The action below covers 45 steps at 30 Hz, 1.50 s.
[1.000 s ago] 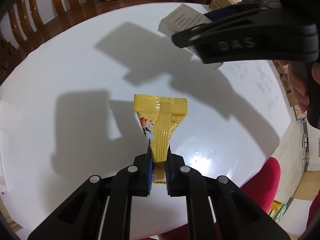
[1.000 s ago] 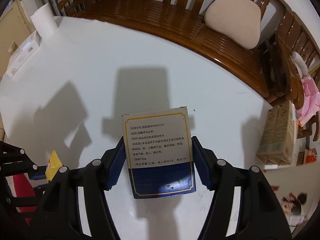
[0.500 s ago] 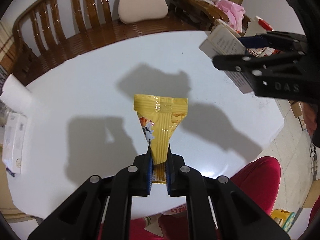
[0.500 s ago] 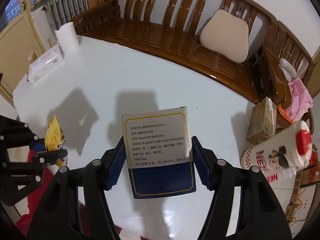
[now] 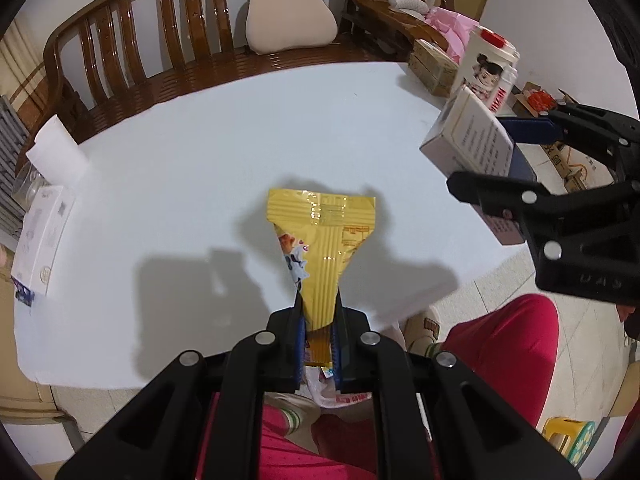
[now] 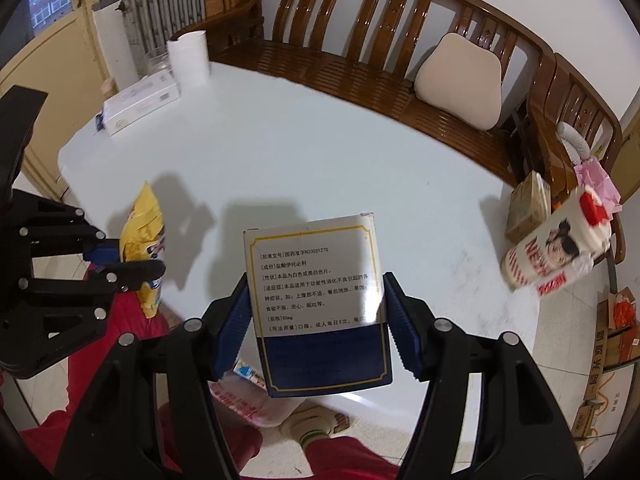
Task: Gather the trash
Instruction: 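Carry the snack bar and card box down toward the white trash bag under the table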
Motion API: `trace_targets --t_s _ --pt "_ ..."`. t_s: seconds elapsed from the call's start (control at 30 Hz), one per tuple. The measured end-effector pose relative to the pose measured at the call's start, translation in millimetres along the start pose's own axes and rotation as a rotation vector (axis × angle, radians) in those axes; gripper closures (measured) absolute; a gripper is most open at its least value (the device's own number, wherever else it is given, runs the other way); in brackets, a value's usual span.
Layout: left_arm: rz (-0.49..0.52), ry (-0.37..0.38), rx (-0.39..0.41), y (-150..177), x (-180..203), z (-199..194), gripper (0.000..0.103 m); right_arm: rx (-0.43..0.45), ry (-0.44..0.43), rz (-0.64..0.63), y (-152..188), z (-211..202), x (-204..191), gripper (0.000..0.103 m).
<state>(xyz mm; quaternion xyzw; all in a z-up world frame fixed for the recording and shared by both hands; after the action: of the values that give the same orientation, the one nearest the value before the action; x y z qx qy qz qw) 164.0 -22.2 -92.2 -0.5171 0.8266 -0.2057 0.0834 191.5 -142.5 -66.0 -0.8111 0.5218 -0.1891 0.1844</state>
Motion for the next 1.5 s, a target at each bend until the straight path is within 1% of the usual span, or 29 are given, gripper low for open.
trace_targets --t_s 0.1,0.4,0.5,0.6,0.8,1.07,1.13,1.2,1.37,1.5 --pt "-0.002 0.008 -0.005 20 4 0 0.092 -0.004 -0.009 -0.008 21 -5 -18 0.041" --pt "0.006 0.018 -0.010 64 14 -1 0.092 -0.010 -0.012 -0.006 69 -16 -52 0.041" --pt "0.014 0.020 -0.017 79 18 1 0.092 -0.024 -0.022 -0.001 85 -14 -61 0.041" --pt "0.013 0.039 -0.028 93 22 5 0.092 -0.038 -0.028 0.003 99 -11 -70 0.041" --pt "0.017 0.065 -0.051 119 29 20 0.092 -0.054 -0.042 0.026 118 -4 -83 0.041" --pt "0.027 0.106 -0.095 152 37 53 0.092 -0.091 -0.053 0.059 146 22 -97 0.041" --pt "0.029 0.119 -0.099 157 39 62 0.092 -0.104 -0.043 0.061 153 31 -101 0.041" --pt "0.039 0.104 -0.095 161 39 70 0.092 -0.112 -0.026 0.061 158 40 -104 0.041" --pt "0.072 0.079 -0.116 175 43 87 0.092 -0.150 -0.059 0.088 169 64 -111 0.041" --pt "0.070 0.095 -0.161 185 45 106 0.092 -0.178 -0.052 0.095 180 83 -111 0.041"
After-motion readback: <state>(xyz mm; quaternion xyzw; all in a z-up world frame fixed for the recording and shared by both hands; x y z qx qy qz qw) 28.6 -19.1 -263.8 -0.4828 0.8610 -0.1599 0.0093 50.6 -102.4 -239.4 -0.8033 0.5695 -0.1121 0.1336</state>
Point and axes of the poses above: each gripper's, at about its wrist camera, not at the fingertips, and z roughly the way its jaws point, x to its right, y to its underside, the point moved 8 cm from there along z, roughly the way its jaws point, and after that the axes turned 3 degrees about -z, right-handed, at the moved point
